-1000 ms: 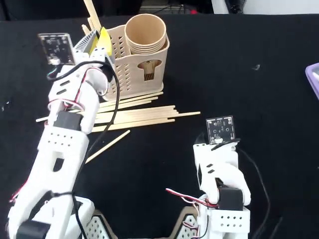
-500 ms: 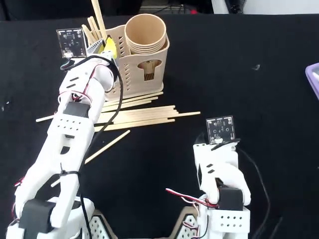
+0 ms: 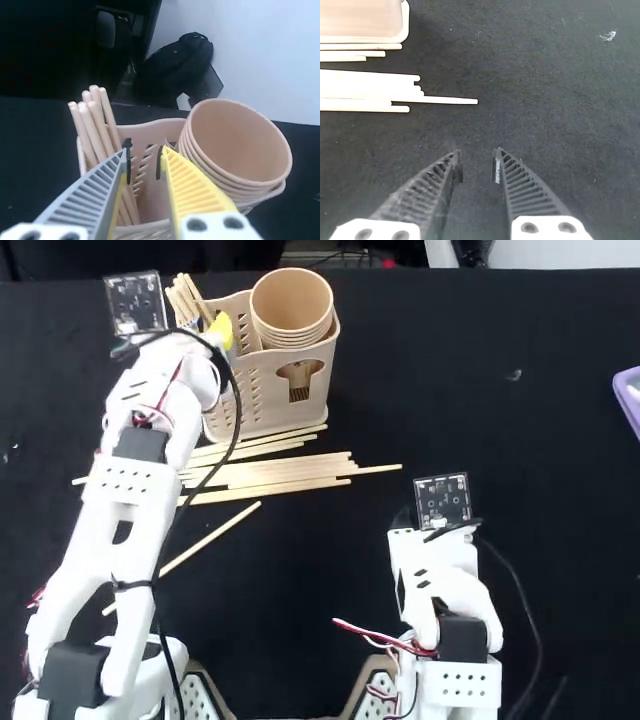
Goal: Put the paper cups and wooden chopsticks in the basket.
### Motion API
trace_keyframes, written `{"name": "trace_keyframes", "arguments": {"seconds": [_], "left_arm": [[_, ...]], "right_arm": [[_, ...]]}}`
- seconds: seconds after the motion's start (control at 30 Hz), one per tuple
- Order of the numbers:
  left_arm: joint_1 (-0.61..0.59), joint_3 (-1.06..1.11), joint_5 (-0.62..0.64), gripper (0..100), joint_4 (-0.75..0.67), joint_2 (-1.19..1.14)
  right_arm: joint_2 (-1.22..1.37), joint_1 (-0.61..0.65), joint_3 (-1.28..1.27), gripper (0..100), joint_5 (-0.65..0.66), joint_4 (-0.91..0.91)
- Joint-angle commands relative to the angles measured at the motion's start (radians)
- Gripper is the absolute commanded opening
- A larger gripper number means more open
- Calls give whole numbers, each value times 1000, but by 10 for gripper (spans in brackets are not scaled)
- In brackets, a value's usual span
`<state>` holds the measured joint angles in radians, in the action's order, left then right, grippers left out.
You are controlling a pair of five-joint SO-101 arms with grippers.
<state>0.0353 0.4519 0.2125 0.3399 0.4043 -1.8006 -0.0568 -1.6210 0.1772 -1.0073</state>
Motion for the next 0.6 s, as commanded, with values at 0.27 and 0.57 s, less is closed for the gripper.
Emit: {"name": "trace_keyframes", "arguments": {"seconds": [0.27,0.57], "left_arm": [[-255,-88,12,119,486,315],[-401,206,-46,123,269,130]], "right_arm": [[-67,11,5,114,11,18],[-67,11,5,114,11,18]]}}
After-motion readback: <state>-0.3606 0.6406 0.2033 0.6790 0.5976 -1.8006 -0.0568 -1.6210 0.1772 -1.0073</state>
